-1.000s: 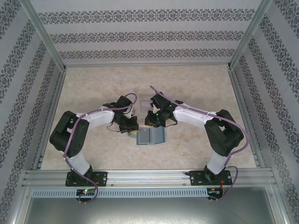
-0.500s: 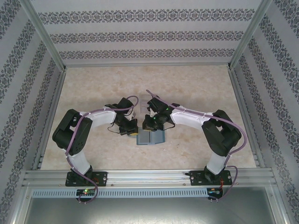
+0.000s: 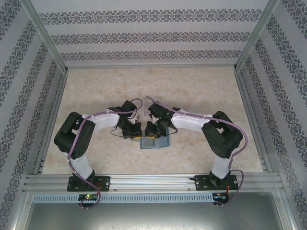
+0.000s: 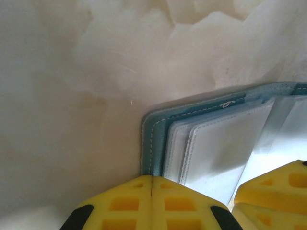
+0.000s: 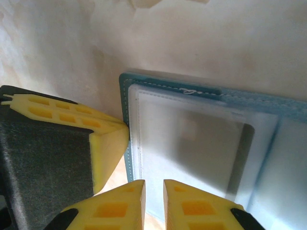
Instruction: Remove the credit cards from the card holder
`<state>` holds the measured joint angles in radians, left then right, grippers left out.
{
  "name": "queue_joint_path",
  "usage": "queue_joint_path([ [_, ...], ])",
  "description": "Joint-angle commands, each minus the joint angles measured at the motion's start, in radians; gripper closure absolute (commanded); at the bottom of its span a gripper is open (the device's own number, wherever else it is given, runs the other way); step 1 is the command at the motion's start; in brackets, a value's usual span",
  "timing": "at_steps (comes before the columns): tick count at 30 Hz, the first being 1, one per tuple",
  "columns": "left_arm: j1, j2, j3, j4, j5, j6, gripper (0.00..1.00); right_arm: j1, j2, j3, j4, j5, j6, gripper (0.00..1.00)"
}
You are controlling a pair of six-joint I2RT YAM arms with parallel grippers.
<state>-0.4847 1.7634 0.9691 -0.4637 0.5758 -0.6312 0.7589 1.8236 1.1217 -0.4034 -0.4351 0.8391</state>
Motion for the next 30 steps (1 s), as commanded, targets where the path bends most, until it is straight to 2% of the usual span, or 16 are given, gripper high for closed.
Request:
queue_joint_path([
  [1,-0.011,0.022,-0.001,-0.035,-0.010,0.023,1.00,0.013,0.022,0.031,-0.048,0.018,-0.001,0.81],
  [16,-0.011,0.027,-0.003,-0.034,-0.007,0.024,1.00,0.025,0.053,0.058,-0.099,0.043,-0.016,0.79],
  [30,-0.011,0.036,0.000,-0.032,-0.005,0.025,1.00,0.031,0.068,0.085,-0.193,0.107,-0.040,0.73],
])
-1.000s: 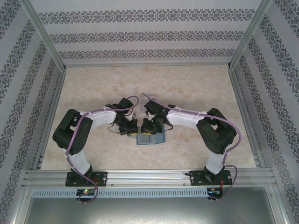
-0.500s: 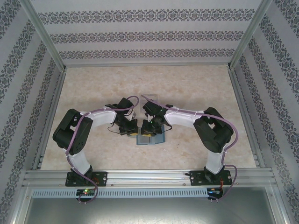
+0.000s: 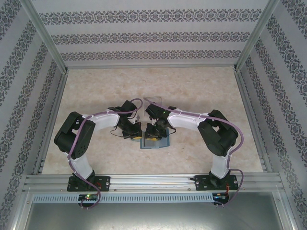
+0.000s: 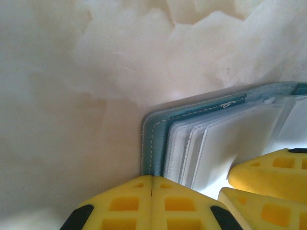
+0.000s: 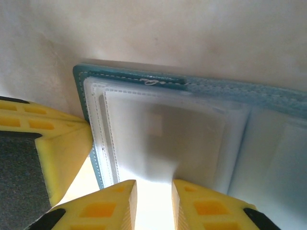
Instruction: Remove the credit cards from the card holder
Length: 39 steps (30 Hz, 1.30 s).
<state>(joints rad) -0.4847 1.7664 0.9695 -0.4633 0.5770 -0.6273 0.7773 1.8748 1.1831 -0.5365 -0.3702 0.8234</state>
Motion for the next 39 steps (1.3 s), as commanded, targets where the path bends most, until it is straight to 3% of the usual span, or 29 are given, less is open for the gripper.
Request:
queue_joint_path([
  [1,-0.011,0.033,0.001,-0.032,-0.006,0.021,1.00,0.014,0.017,0.027,-0.065,0.047,-0.026,0.72],
  [17,-0.011,0.033,0.003,-0.030,-0.003,0.019,1.00,0.034,0.037,0.076,-0.138,0.105,-0.061,0.50],
  [30,-0.011,0.036,0.001,-0.023,0.001,0.019,1.00,0.038,0.055,0.096,-0.158,0.124,-0.061,0.46],
  [39,-0.011,0.039,-0.003,-0.018,0.003,0.019,1.00,0.041,0.072,0.099,-0.154,0.118,-0.056,0.49],
])
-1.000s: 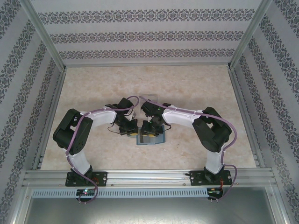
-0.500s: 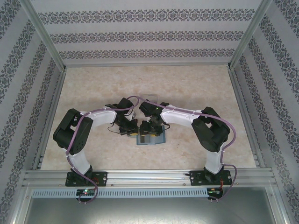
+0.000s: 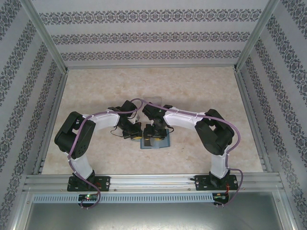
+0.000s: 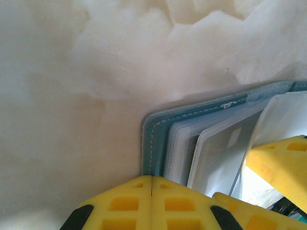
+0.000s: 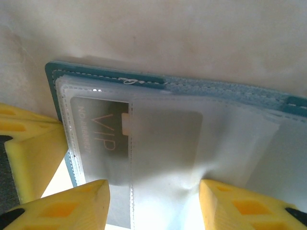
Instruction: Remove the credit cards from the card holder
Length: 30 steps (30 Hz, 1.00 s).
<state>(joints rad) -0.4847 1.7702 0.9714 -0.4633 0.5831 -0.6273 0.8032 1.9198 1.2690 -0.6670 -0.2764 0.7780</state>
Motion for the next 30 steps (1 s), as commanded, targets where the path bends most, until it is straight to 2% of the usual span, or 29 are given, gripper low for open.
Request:
queue_joint_path([
  [1,-0.012,0.035,-0.005,-0.018,-0.002,0.020,1.00,0.014,0.026,0.013,-0.024,0.023,-0.011,0.50],
  [22,-0.012,0.043,0.005,-0.023,-0.002,0.023,1.00,0.012,-0.013,0.024,-0.061,0.057,-0.018,0.76],
  [30,-0.011,0.044,0.014,-0.031,-0.003,0.023,1.00,0.012,-0.042,0.030,-0.081,0.069,-0.023,0.80],
])
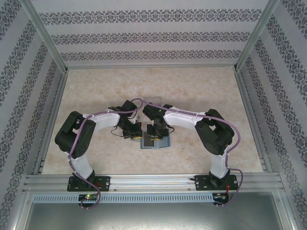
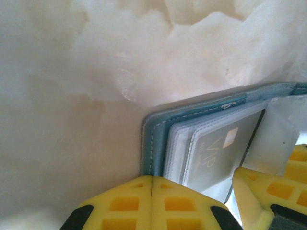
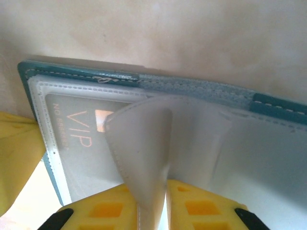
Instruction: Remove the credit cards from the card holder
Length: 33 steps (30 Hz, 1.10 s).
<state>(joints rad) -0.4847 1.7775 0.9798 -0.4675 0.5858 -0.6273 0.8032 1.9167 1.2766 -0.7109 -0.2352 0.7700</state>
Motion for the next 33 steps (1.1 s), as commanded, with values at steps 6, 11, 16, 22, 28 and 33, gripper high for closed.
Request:
queue_joint_path([
  [6,-0.011,0.037,0.014,-0.037,-0.007,0.027,1.00,0.010,-0.065,0.023,-0.054,0.038,-0.020,0.81],
  [11,-0.012,0.036,0.021,-0.041,-0.007,0.027,1.00,0.008,-0.076,0.026,-0.069,0.045,-0.027,0.83],
  [16,-0.011,0.036,0.026,-0.048,-0.010,0.028,1.00,0.008,-0.086,0.035,-0.111,0.075,-0.038,0.86],
  [22,-0.011,0.035,0.029,-0.051,-0.012,0.026,1.00,0.007,-0.107,0.036,-0.143,0.099,-0.047,0.88],
  [28,-0.011,0.035,0.027,-0.052,-0.013,0.028,1.00,0.006,-0.126,0.043,-0.156,0.105,-0.054,0.92],
  [33,-0.011,0.038,0.026,-0.053,-0.013,0.029,1.00,-0.003,-0.128,0.028,-0.162,0.112,-0.058,0.94],
])
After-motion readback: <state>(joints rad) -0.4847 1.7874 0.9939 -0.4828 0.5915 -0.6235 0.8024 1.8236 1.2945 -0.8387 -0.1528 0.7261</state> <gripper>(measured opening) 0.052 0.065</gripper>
